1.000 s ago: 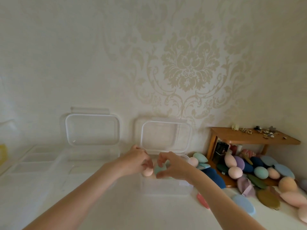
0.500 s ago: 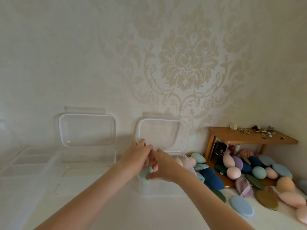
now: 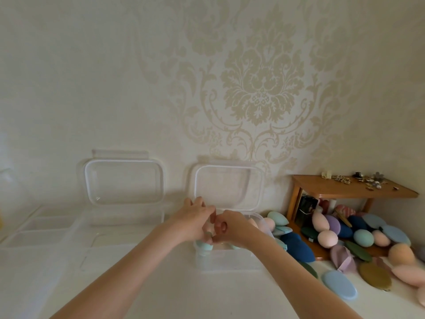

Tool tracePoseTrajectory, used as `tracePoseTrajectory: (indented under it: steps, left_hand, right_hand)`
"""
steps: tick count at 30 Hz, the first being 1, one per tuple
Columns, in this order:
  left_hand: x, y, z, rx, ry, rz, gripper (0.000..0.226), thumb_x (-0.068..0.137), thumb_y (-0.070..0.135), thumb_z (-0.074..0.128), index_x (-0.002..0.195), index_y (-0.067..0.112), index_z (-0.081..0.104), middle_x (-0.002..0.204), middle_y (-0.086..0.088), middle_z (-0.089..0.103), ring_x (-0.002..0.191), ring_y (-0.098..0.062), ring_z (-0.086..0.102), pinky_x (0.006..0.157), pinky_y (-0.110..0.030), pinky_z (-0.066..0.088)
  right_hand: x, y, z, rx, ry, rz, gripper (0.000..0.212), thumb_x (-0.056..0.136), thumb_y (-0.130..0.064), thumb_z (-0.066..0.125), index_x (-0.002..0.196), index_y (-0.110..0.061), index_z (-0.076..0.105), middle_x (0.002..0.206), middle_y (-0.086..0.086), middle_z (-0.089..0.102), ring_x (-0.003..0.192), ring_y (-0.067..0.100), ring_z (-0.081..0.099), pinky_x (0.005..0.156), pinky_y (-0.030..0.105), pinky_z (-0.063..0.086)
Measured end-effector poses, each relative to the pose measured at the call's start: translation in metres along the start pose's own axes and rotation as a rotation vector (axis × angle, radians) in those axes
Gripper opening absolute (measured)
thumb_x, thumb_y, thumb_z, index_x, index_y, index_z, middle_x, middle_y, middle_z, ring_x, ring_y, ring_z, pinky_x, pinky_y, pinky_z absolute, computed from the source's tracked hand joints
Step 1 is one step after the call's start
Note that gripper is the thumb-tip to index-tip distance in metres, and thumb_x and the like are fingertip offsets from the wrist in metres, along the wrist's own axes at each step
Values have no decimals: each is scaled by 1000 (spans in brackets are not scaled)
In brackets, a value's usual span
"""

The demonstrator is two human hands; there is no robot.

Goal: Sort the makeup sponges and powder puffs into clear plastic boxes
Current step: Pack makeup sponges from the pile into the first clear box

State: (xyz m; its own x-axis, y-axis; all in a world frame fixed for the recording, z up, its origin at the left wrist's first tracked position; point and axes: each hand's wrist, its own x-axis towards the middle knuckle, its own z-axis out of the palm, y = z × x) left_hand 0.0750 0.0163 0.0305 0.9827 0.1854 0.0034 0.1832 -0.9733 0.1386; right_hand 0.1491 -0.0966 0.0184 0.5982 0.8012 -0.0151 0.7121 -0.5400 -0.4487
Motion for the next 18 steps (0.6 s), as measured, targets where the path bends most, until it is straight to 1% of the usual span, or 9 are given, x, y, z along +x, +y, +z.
tracePoseTrajectory:
  steps: [3, 6, 8, 10, 11, 13, 15, 17, 18]
  left_hand:
    - [0, -4, -3, -51, -40, 10, 49, 78, 30, 69, 122, 27, 48, 121, -5, 38, 113, -28, 38, 95, -34, 42]
    - [1, -7, -4, -52, -83, 14, 48, 80, 25, 67, 124, 32, 49, 120, -5, 36, 111, -27, 36, 101, -37, 39]
    - [3, -7, -3, -61, -84, 27, 43, 81, 23, 66, 120, 34, 53, 112, -2, 32, 103, -23, 32, 100, -35, 39]
    - [3, -7, -1, -67, -82, 37, 40, 81, 22, 65, 118, 35, 55, 110, 0, 31, 101, -21, 30, 101, -34, 38]
    - [3, -7, -1, -69, -81, 41, 40, 81, 22, 65, 118, 35, 55, 112, -1, 32, 102, -21, 30, 101, -34, 38]
    - [3, -7, 0, -76, -84, 41, 41, 82, 22, 65, 119, 34, 54, 118, -3, 33, 104, -22, 31, 100, -32, 38]
    - [3, -4, -1, -66, -85, 39, 42, 83, 21, 64, 121, 33, 53, 123, -4, 33, 111, -26, 33, 96, -30, 36]
    - [3, -2, -1, -61, -84, 34, 41, 84, 18, 61, 121, 33, 52, 124, -4, 33, 114, -27, 33, 94, -30, 37]
    - [2, -1, -2, -64, -84, 30, 41, 85, 15, 59, 121, 33, 52, 124, -5, 33, 115, -27, 33, 94, -31, 38]
  right_hand:
    - [-9, 6, -8, 123, -29, -19, 23, 74, -28, 74, 62, -30, 55, 69, -14, 54, 74, 5, 51, 76, 19, 39]
    - [-18, 13, -20, 235, -20, -23, 19, 76, -23, 72, 64, -35, 63, 68, -19, 65, 73, -5, 59, 83, 19, 45]
    - [-22, 19, -37, 366, 29, -38, 19, 82, -12, 67, 70, -27, 65, 72, -13, 67, 70, -2, 63, 80, 21, 51]
    - [-25, 32, -58, 496, 158, 11, 19, 87, -4, 60, 74, -18, 62, 72, -1, 66, 62, 4, 63, 66, 16, 54]
    - [-27, 42, -67, 491, 270, 61, 21, 89, -3, 58, 74, -18, 60, 72, 1, 66, 61, 7, 63, 62, 15, 53]
    - [-28, 68, -76, 314, 450, 177, 24, 90, -3, 55, 74, -20, 59, 79, 4, 68, 64, 10, 61, 64, 18, 51]
    - [-25, 90, -70, 112, 373, 295, 18, 91, -4, 51, 90, -18, 63, 102, 8, 67, 79, 15, 61, 75, 24, 51]
    - [-23, 100, -53, -29, 175, 342, 30, 91, -6, 49, 117, -19, 58, 121, 7, 59, 100, 19, 59, 84, 24, 48]
    - [-23, 99, -47, -92, 122, 322, 36, 91, -8, 49, 125, -21, 54, 126, 6, 55, 108, 20, 56, 87, 23, 46]
